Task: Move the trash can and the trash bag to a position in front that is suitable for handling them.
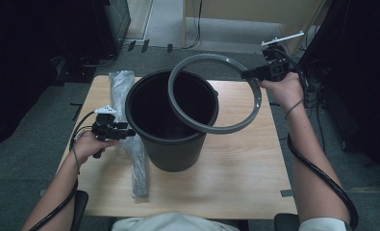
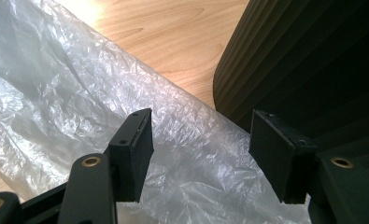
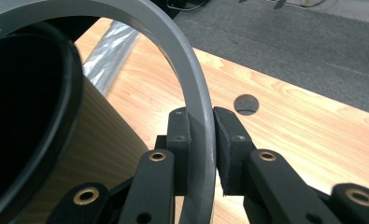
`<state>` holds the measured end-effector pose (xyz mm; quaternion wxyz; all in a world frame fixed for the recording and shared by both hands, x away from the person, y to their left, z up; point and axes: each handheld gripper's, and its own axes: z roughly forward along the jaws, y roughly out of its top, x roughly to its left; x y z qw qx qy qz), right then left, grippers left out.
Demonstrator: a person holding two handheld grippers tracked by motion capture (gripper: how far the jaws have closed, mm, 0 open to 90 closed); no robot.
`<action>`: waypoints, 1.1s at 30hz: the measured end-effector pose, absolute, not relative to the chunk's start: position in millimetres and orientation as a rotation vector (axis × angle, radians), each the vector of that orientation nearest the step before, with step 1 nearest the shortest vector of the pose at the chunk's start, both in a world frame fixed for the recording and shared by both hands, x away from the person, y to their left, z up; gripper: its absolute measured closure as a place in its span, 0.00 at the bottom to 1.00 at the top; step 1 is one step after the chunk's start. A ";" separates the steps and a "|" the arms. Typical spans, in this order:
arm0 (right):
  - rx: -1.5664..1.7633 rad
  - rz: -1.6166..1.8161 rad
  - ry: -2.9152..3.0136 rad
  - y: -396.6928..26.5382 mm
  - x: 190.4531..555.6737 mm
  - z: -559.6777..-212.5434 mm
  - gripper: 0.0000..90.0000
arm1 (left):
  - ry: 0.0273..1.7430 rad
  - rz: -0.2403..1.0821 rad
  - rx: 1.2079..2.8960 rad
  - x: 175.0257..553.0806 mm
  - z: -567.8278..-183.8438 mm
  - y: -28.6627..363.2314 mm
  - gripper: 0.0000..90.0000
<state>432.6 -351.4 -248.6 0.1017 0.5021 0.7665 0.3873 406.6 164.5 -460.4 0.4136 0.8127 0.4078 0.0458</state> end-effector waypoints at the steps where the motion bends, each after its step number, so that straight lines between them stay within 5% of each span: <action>1: 1.494 1.148 2.252 -355.3 432.1 -249.2 0.87 | 1.026 0.116 2.041 406.7 -460.4 164.5 0.43; 33: 1.651 1.106 2.067 -438.9 402.3 -261.7 0.87 | 1.008 0.113 2.033 406.5 -460.7 166.6 0.42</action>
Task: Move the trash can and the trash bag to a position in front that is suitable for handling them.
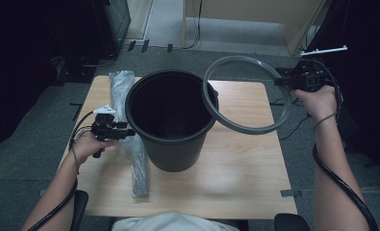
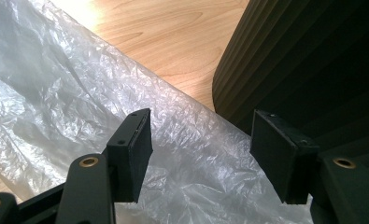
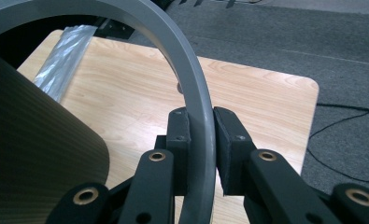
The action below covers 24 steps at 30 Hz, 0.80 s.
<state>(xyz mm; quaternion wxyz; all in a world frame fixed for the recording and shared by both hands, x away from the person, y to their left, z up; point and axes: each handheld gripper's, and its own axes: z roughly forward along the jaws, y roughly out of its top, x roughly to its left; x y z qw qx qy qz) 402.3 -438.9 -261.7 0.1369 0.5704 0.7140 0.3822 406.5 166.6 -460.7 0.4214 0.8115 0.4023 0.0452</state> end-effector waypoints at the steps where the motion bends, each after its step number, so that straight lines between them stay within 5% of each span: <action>1: 1.662 1.106 2.060 -441.8 401.0 -262.4 0.87 | 1.008 0.115 2.034 406.5 -460.8 166.5 0.42; 24: 1.744 1.046 1.966 -484.3 379.1 -278.2 0.87 | 0.989 0.139 2.036 405.6 -460.1 166.7 0.42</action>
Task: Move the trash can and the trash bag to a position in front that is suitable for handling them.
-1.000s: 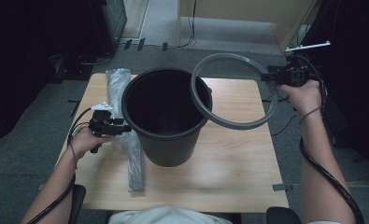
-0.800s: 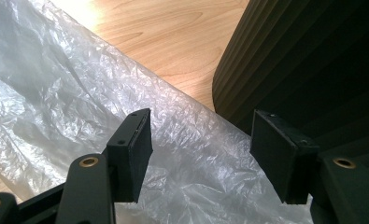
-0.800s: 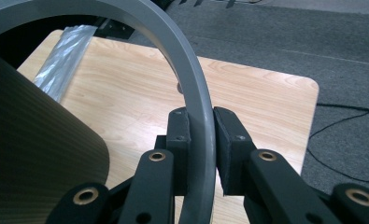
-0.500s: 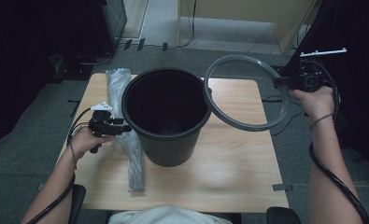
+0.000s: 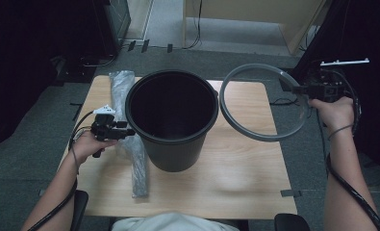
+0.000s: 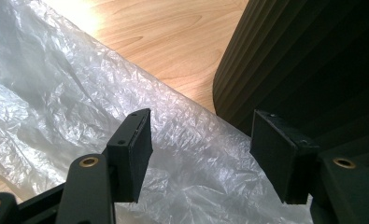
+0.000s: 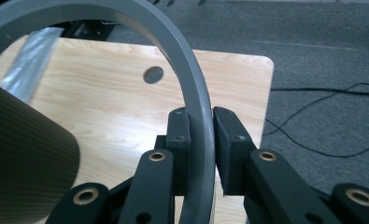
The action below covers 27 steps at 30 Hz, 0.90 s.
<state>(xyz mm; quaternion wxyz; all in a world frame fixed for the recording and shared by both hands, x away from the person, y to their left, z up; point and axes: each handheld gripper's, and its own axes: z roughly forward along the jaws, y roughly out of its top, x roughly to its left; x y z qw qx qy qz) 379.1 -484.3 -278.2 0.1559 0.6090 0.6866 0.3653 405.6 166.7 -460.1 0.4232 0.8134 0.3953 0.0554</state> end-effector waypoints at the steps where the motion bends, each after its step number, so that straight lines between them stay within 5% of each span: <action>1: 1.749 1.043 1.967 -485.0 378.8 -281.5 0.87 | 0.989 0.139 2.036 405.7 -460.2 166.6 0.42; 27: 1.778 1.028 1.993 -472.6 388.6 -354.4 0.86 | 0.967 0.150 2.040 406.2 -463.4 166.4 0.42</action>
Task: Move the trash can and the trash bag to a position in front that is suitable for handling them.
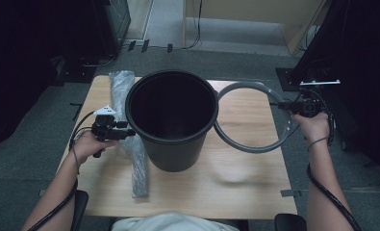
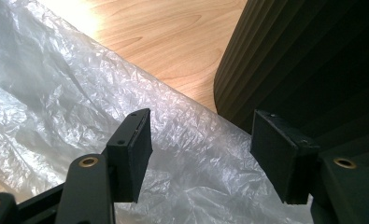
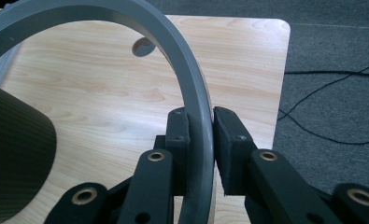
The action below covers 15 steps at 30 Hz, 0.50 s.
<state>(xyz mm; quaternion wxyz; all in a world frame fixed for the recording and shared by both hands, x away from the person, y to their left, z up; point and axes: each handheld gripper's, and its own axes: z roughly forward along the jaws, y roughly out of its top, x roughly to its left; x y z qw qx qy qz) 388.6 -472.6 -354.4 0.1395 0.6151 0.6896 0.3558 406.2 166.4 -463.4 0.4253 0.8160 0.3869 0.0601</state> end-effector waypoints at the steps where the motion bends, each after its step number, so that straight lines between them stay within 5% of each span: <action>1: 1.781 1.023 1.994 -472.2 388.7 -356.3 0.86 | 0.965 0.150 2.041 406.5 -463.7 166.1 0.41; 15: 1.785 1.027 1.995 -464.6 394.5 -375.6 0.86 | 0.961 0.155 2.046 411.1 -467.4 166.7 0.40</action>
